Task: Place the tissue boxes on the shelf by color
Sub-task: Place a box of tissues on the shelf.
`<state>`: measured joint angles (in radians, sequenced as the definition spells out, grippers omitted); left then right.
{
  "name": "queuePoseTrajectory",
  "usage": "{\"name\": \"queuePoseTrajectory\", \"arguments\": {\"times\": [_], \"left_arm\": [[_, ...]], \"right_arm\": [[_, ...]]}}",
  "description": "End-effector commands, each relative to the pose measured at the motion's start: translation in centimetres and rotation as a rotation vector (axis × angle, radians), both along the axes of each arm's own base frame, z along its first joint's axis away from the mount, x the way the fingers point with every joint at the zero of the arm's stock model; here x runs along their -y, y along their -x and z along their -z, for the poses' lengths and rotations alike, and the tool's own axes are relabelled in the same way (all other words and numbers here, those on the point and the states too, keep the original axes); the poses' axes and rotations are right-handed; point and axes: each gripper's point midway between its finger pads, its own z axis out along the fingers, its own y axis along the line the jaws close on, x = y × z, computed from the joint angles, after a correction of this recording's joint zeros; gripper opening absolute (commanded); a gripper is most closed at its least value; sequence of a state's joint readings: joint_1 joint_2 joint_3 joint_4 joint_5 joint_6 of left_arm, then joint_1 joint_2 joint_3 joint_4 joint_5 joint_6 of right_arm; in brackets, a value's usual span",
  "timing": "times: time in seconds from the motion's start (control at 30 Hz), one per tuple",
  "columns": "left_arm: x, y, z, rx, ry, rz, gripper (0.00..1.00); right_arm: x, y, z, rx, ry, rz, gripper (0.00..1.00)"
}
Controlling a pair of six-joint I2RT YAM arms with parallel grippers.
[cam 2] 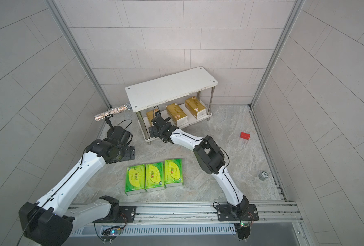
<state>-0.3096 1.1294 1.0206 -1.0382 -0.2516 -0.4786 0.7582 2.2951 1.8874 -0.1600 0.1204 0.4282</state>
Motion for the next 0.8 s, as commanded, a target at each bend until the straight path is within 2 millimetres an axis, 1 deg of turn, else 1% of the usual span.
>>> {"name": "queuePoseTrajectory", "arguments": {"times": [0.0, 0.1, 0.27, 0.43, 0.7, 0.77], "left_arm": [[-0.4, 0.3, -0.4, 0.0, -0.012, -0.013, 1.0], [-0.5, 0.4, -0.4, 0.0, -0.014, -0.017, 1.0], [-0.7, 0.6, 0.0, -0.016, -0.029, -0.024, 1.0], [-0.9, 0.6, 0.1, -0.013, -0.032, -0.033, 1.0], [-0.8, 0.5, 0.2, -0.009, -0.028, -0.034, 1.0], [-0.8, 0.5, 0.3, -0.011, -0.027, -0.036, 1.0]], "right_arm": [[0.3, 0.0, -3.8, 0.048, -0.056, 0.01, 1.0], [0.2, 0.5, -4.1, 0.047, -0.068, -0.006, 0.99], [1.2, 1.2, -4.5, 0.05, -0.072, 0.007, 1.0], [2.1, 2.1, -5.6, 0.068, -0.086, 0.015, 1.0], [3.5, 4.5, -6.5, 0.053, -0.08, 0.002, 1.0], [3.7, 5.1, -6.5, 0.045, -0.084, -0.006, 1.0]]}}
